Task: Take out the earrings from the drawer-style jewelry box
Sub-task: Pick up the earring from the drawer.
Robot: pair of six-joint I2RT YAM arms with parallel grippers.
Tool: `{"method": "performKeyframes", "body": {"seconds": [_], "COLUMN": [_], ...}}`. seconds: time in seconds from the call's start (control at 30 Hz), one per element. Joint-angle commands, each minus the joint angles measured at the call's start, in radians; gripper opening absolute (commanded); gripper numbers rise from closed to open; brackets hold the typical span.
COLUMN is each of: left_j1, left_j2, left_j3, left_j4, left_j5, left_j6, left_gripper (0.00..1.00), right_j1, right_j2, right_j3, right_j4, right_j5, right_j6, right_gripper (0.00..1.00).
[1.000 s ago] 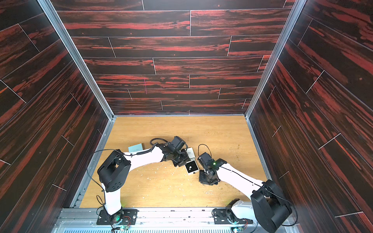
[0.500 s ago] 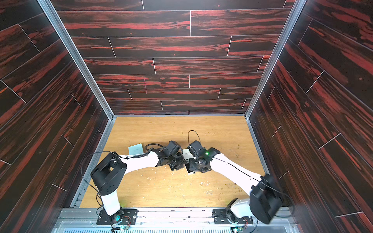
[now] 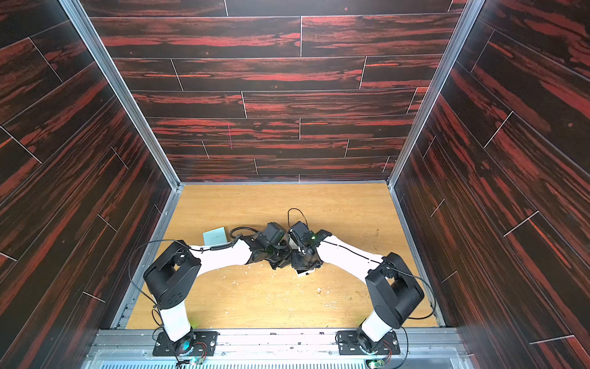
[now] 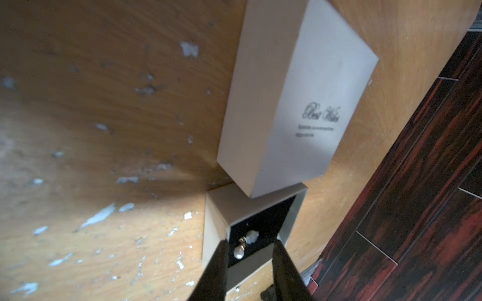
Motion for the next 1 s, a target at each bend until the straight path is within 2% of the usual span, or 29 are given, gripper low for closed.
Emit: {"method": "performKeyframes", "body": {"seconds": [0.0,0.37,0.97], "left_j1": [0.006,0.008,0.008], "left_j2": [0.01,0.031,0.052], "left_j3": [-0.009,-0.004,-0.009], "left_j4": [-0.025,-0.028,-0.035], "left_j5": [-0.007,0.013,0.029], "left_j6": [0.007,0.019,0.027], "left_gripper": [0.32,0.29,0.25], "right_j1": [0.001,-0.01,-0.024], "right_j2": [0.031,0.047,0.088], "right_j3": [-0.019,-0.048,0.011], "right_j4": [0.01,0.037,0.04], "right_j5": [-0.015,-0.002,0.002], "right_j6": [-0.002,0.001,-0.011], "right_gripper": [0.23,0.22,0.21]}}
